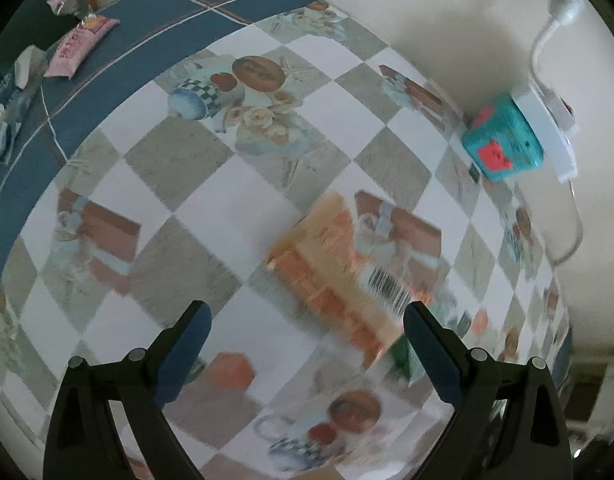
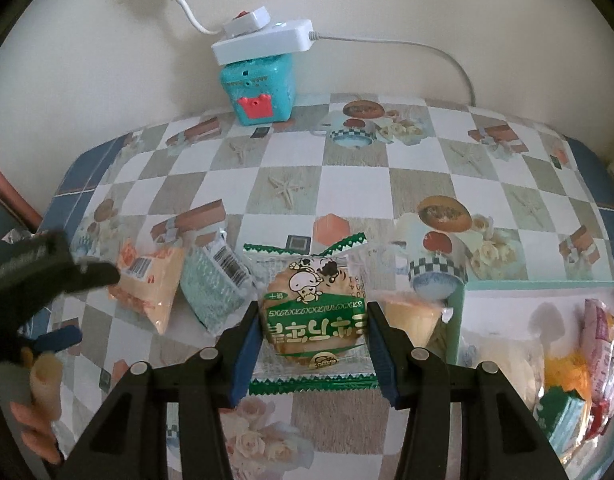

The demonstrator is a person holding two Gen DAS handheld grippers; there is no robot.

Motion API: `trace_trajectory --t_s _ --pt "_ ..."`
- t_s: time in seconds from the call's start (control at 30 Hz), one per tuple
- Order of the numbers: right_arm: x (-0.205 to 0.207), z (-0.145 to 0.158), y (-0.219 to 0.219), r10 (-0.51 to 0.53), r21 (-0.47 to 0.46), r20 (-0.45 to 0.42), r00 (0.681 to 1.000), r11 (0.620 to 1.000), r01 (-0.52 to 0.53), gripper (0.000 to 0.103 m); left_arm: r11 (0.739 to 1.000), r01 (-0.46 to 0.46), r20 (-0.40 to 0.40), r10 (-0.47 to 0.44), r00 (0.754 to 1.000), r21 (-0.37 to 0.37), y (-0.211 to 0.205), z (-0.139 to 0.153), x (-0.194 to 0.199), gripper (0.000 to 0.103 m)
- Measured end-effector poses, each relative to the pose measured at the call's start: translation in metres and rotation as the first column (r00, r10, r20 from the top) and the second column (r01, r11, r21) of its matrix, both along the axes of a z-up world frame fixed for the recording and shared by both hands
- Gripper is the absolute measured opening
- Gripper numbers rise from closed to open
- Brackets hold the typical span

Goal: Organize snacks
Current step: 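Grasp the orange bread bag with the left tool while the right tool grasps the Snoopy cake pack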

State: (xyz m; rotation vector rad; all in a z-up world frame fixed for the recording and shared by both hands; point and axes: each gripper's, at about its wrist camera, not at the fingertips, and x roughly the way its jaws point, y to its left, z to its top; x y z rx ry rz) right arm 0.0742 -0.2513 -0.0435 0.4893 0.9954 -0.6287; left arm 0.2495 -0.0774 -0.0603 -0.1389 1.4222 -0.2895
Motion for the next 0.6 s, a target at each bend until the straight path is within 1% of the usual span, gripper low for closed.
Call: trace_trajectory --t_s 0.07,0.1,0.17,0.27,0.37,0.5,0.6 --pt "0.001 -0.001 -0.002 0.003 0.004 0.005 1.0 1.0 -0.003 0.053 1.0 -0.012 0.002 0.012 1.0 0.025 -0.007 -0.005 0.006 0.097" --pt "0.001 -0.003 -0.002 0.004 0.005 0.003 1.0 1.0 -0.004 0.053 0.998 -0.008 0.004 0.008 1.0 0.054 -0.013 -0.008 0.009 0.097" --pt "0.002 -0.006 -0.003 0.008 0.014 -0.002 1.0 1.0 -0.007 0.053 0.996 -0.003 -0.006 0.003 1.0 0.084 -0.02 -0.014 0.012 0.097" --pt "0.002 -0.011 -0.003 0.015 0.027 -0.009 1.0 1.0 -0.014 0.053 0.996 -0.008 -0.012 0.009 1.0 0.086 -0.025 -0.018 0.015 0.097" --pt "0.002 -0.013 -0.004 0.01 0.032 -0.016 1.0 0.999 -0.01 0.053 0.993 0.014 -0.01 -0.013 1.0 0.114 -0.032 -0.019 0.015 0.097" --pt "0.002 -0.011 -0.002 0.019 0.029 -0.013 1.0 0.999 -0.019 0.053 0.994 0.03 -0.038 -0.026 0.999 0.109 -0.041 -0.028 0.017 0.097" --pt "0.002 -0.01 -0.002 0.021 0.027 -0.011 1.0 0.999 -0.021 0.053 0.992 0.064 -0.07 -0.056 0.996 0.109 -0.044 -0.036 0.015 0.097"
